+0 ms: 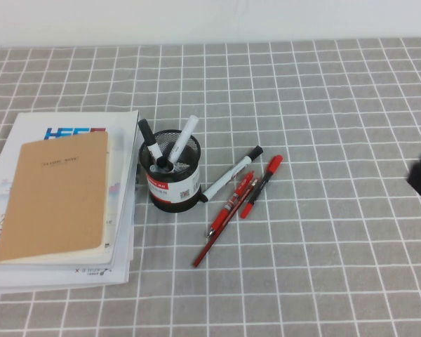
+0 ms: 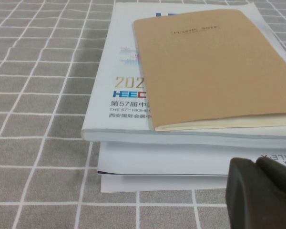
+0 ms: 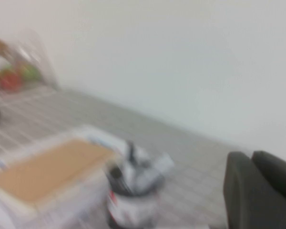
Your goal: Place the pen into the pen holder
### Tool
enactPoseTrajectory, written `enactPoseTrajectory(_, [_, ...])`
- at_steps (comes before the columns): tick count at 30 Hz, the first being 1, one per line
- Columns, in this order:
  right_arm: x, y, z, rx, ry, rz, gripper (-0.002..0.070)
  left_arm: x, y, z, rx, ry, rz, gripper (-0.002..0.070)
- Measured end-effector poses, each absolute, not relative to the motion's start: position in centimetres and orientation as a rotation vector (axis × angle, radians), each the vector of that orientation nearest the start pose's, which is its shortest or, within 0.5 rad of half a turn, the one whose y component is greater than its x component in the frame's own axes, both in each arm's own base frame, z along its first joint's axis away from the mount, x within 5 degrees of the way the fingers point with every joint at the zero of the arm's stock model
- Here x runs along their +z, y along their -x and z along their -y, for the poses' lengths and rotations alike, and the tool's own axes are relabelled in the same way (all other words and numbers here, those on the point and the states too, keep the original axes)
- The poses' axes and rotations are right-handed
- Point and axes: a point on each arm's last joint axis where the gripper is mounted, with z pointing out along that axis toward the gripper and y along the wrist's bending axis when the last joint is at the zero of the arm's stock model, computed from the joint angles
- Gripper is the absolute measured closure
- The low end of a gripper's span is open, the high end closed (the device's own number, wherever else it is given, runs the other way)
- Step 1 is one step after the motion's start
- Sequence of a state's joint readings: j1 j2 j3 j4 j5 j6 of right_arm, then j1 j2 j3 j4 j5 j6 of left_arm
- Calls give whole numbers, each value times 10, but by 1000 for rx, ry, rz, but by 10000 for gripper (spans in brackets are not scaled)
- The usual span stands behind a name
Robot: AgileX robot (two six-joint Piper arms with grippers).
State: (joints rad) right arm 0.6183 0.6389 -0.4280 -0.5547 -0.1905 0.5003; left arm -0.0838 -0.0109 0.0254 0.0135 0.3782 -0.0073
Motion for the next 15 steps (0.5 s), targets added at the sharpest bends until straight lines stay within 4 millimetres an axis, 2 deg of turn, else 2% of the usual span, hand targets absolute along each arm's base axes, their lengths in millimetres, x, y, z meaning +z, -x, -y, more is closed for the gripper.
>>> enactPoseTrajectory(8, [290, -97, -68, 415, 551, -1601, 688, 171, -52, 4, -49, -80, -1875, 680])
enactPoseTrajectory(15, [278, -91, -52, 322, 498, -1714, 689, 171, -52, 4, -49, -80, -1875, 680])
